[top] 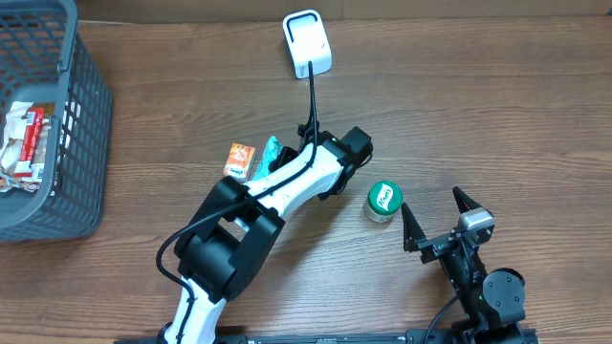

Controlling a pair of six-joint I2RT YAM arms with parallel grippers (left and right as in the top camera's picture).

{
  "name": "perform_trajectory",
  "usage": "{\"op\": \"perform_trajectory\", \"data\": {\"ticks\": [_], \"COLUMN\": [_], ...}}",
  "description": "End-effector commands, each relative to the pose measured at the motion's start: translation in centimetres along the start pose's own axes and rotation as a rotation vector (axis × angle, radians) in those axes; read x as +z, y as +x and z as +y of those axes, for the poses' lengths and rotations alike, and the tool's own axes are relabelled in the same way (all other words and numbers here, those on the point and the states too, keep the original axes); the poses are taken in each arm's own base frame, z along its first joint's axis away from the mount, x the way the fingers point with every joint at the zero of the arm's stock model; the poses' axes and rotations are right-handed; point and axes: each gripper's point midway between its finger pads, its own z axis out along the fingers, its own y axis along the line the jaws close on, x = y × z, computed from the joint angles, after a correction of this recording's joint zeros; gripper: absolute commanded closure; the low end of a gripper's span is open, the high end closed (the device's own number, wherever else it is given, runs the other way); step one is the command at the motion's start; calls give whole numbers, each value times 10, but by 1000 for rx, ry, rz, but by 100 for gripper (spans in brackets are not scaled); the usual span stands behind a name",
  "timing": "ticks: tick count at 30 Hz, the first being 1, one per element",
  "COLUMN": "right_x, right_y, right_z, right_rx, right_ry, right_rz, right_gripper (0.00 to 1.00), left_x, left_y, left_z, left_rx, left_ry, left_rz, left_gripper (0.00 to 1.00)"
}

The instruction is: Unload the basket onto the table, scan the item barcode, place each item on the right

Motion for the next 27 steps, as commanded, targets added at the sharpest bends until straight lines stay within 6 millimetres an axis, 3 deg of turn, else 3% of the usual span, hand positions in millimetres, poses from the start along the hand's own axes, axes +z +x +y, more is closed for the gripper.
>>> {"op": "perform_trajectory", "data": {"ticks": [1,10,15,19,21,27], "right_x": [0,0,0,0,0,0], "right_y": [2,2,2,2,2,2], "right_z": [1,1,1,1,1,1], "right_rx": [2,2,2,2,2,2], "right_ry": [-4,-4,-4,-4,-4,-4], "right_rz": [-3,-3,-3,-3,-3,-3], "right_gripper": [0,0,0,0,0,0], "left_x": [-9,-15,-33,-56,-67,-47], "left_y": [-1,1,-8,-24,-36,-34], "left_z": [-12,-28,-39,-28,-12,14], "left_rx": [-28,-28,-44,-74,-117,-224], "left_ry": [97,184,275,315,317,321], "left_rz": [17,38,40,27,25,117], "left_gripper": [86,94,95,93,89,96]}}
